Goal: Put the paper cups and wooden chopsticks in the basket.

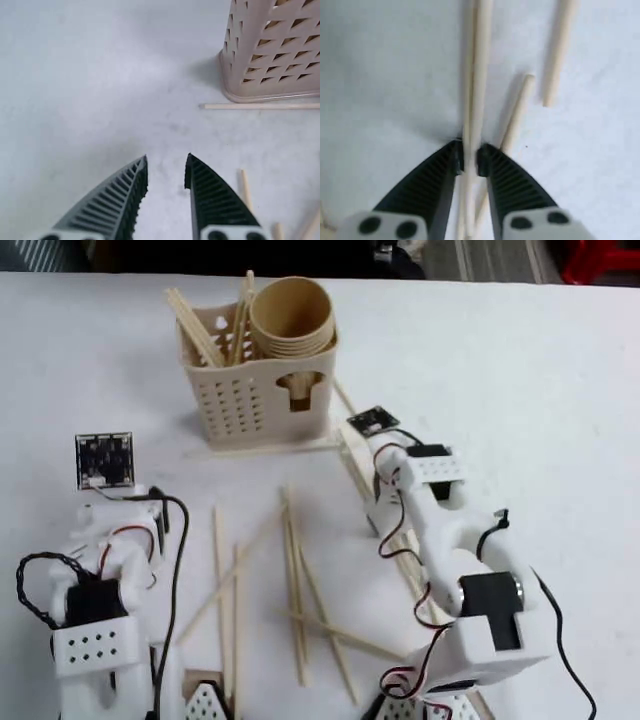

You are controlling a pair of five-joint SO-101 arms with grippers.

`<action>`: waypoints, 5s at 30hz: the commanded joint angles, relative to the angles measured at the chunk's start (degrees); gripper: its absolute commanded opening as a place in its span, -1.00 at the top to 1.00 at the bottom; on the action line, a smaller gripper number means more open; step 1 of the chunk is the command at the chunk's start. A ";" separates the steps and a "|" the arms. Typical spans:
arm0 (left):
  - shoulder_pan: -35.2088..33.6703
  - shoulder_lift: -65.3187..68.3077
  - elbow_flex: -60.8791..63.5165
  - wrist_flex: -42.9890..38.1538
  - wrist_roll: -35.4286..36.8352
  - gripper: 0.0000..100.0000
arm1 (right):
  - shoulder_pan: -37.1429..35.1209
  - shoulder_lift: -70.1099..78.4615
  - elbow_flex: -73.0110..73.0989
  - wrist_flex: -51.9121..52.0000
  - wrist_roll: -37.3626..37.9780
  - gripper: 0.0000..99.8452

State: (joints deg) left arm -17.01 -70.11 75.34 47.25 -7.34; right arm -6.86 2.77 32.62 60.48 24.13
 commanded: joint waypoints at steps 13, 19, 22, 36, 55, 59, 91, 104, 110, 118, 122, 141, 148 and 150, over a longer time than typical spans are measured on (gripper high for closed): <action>-0.48 -1.10 -0.18 -0.88 -0.44 0.73 | 1.10 -13.67 1.93 5.05 0.62 0.96; -0.48 -1.10 -0.18 -0.79 -0.53 0.73 | -0.75 -13.67 5.10 2.59 0.44 0.96; -0.48 -1.10 -0.18 -0.88 -0.53 0.73 | -2.07 -13.67 5.89 2.51 -2.20 0.96; -0.48 -1.10 -0.18 -0.79 -0.53 0.73 | -3.56 -13.23 6.15 2.51 -9.05 0.61; -0.48 -1.10 -0.18 -0.79 -0.53 0.73 | -4.53 5.41 1.14 -1.45 -11.69 0.91; -0.48 -1.10 -0.18 -0.79 -0.53 0.73 | -4.35 5.41 1.49 -2.07 -11.60 0.94; -0.48 -1.10 -0.18 -0.79 -0.62 0.73 | -1.63 -45.41 1.41 14.64 -10.02 0.97; -0.48 -1.10 -0.18 -0.70 -0.62 0.73 | -2.07 -66.15 1.14 -0.04 -11.34 0.97; -0.48 -1.10 -0.18 -0.70 -0.62 0.73 | -4.62 -65.10 1.14 -17.01 -19.69 0.97; -0.48 -1.10 0.62 -1.14 -0.62 0.73 | -17.54 -54.90 0.88 -48.13 -19.69 0.97; -0.48 -1.10 0.70 -1.58 -0.62 0.72 | -21.14 -45.32 -3.43 -58.77 -19.96 0.97; -0.48 -1.10 0.97 -2.20 -0.62 0.72 | -28.26 -10.24 -19.78 -64.84 -20.13 0.86; -0.48 -1.10 0.97 -2.20 -0.62 0.72 | -28.79 -14.81 -21.71 -49.19 -20.13 0.63; -0.48 -1.10 0.97 -2.20 -0.62 0.72 | -28.79 -18.77 -22.51 -42.51 -20.13 0.69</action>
State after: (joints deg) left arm -17.10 -70.11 76.66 46.29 -7.34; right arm -35.25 -8.75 14.51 10.37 4.62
